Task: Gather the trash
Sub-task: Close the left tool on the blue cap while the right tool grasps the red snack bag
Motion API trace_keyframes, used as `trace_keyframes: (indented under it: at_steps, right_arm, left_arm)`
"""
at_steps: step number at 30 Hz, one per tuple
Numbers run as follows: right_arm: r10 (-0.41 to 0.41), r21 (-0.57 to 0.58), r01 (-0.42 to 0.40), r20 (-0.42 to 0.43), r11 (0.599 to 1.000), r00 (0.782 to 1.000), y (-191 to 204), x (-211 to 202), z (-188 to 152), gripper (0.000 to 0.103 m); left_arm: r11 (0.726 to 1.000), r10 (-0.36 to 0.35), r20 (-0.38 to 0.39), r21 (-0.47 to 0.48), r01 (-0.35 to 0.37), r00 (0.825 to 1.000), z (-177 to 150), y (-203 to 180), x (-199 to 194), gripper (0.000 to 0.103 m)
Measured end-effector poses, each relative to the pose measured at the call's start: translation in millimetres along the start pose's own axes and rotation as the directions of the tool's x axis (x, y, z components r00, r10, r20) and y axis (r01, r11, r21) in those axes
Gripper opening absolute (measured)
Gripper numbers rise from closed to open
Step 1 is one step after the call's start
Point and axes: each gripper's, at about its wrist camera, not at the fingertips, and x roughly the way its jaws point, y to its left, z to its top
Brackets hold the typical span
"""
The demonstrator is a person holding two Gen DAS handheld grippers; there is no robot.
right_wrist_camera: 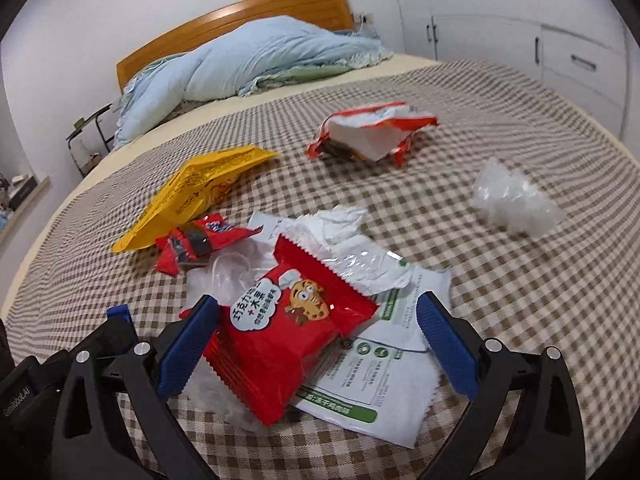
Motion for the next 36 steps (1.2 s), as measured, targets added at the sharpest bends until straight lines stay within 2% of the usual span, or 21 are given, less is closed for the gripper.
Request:
trace_keyframes:
  at_steps: [8,12,21,25,27,36]
  right_arm:
    - [0.090,0.052,-0.087,-0.052,0.995,0.995,-8,9,-1,0.095]
    - [0.097,0.047,-0.094,-0.056,0.994,0.994,-7,9,-2,0.095]
    - [0.149,0.017,-0.148,-0.092,0.989,0.985,0,13,-4,0.074]
    - [0.180,0.024,-0.179,-0.093,0.984,0.979,-2,12,-5,0.059]
    - [0.196,0.029,-0.194,-0.096,0.981,0.976,-2,12,-6,0.056]
    - [0.177,0.029,-0.176,-0.052,0.984,0.983,-3,0,-4,0.052]
  left_arm:
    - [1.000,-0.003,-0.001,-0.004,0.003,1.000,1,1,3,0.052]
    - [1.000,-0.003,-0.001,-0.004,0.003,1.000,1,1,3,0.052]
    - [1.000,-0.003,-0.001,-0.005,0.003,1.000,1,1,3,0.052]
    - [1.000,-0.003,-0.001,-0.004,0.003,1.000,1,1,4,0.052]
    - [1.000,-0.003,-0.002,-0.005,0.003,1.000,1,1,4,0.052]
    - [1.000,-0.004,-0.001,-0.006,0.004,1.000,1,1,4,0.052]
